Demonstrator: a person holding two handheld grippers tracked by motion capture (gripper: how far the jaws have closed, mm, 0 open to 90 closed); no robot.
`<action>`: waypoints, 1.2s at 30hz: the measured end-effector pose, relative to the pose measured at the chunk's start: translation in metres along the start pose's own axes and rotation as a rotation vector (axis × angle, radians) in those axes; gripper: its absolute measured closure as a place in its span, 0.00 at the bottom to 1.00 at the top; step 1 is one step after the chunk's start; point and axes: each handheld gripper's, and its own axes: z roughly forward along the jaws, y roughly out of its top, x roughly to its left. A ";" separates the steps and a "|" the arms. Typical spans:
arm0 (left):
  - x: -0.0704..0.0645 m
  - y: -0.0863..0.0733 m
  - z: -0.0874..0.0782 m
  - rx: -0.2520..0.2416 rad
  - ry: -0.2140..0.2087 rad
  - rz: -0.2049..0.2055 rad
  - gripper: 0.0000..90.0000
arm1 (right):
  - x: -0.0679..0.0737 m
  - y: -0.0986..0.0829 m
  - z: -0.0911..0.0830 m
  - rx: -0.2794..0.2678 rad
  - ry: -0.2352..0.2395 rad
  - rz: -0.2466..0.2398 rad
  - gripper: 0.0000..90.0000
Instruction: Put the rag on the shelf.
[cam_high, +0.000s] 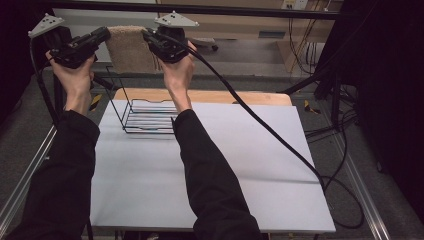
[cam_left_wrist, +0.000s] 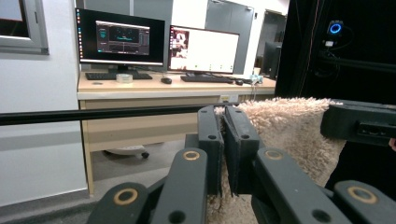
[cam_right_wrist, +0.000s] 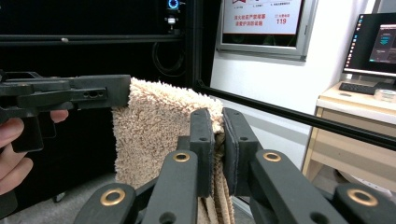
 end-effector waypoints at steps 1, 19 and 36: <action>0.001 -0.001 0.001 0.002 0.001 -0.001 0.94 | 0.000 -0.001 0.001 0.003 -0.003 0.000 0.93; 0.009 -0.034 -0.006 0.059 -0.019 0.020 0.94 | 0.001 -0.030 0.010 0.079 0.000 0.005 0.92; 0.011 -0.056 -0.027 0.095 -0.039 0.004 0.94 | 0.015 -0.048 0.005 0.117 0.042 -0.013 0.92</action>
